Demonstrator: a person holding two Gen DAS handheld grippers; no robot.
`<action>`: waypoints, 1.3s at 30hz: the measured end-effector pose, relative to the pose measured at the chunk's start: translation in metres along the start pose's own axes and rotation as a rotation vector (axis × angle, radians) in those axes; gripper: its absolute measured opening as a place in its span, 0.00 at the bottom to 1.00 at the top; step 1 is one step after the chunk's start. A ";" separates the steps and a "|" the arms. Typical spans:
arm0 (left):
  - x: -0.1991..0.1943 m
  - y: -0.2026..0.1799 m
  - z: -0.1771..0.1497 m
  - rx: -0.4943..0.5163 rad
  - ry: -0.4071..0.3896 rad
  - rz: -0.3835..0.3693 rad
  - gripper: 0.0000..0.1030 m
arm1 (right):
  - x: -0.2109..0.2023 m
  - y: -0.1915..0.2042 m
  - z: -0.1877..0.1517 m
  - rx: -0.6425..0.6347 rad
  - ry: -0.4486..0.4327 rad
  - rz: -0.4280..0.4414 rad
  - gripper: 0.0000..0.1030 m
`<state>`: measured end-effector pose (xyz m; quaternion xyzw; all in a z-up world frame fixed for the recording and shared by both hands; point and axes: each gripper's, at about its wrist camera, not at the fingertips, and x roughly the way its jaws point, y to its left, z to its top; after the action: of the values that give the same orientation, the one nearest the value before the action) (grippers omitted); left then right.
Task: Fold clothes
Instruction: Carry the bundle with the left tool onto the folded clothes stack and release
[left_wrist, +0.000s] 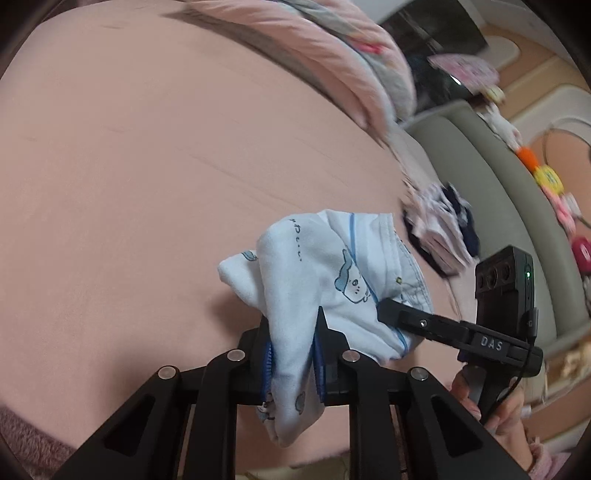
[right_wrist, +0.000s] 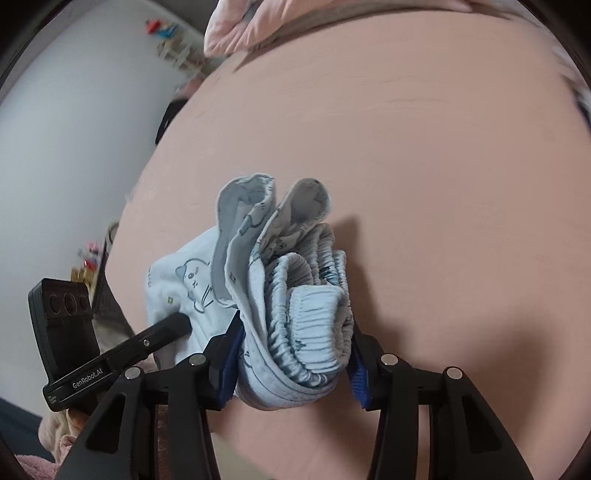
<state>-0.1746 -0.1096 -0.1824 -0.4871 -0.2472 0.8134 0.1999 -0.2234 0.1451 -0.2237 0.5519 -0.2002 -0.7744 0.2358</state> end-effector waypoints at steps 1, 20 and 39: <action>0.001 -0.010 -0.002 0.020 0.017 -0.013 0.15 | -0.009 -0.003 -0.007 0.026 -0.019 0.001 0.46; 0.125 -0.335 0.111 0.511 0.143 -0.195 0.15 | -0.274 -0.124 0.042 0.241 -0.400 -0.206 0.46; 0.294 -0.405 0.186 0.566 0.228 -0.123 0.18 | -0.308 -0.277 0.177 0.321 -0.447 -0.205 0.46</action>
<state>-0.4375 0.3415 -0.0700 -0.4844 -0.0158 0.7765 0.4027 -0.3458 0.5586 -0.0931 0.4154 -0.3104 -0.8549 0.0163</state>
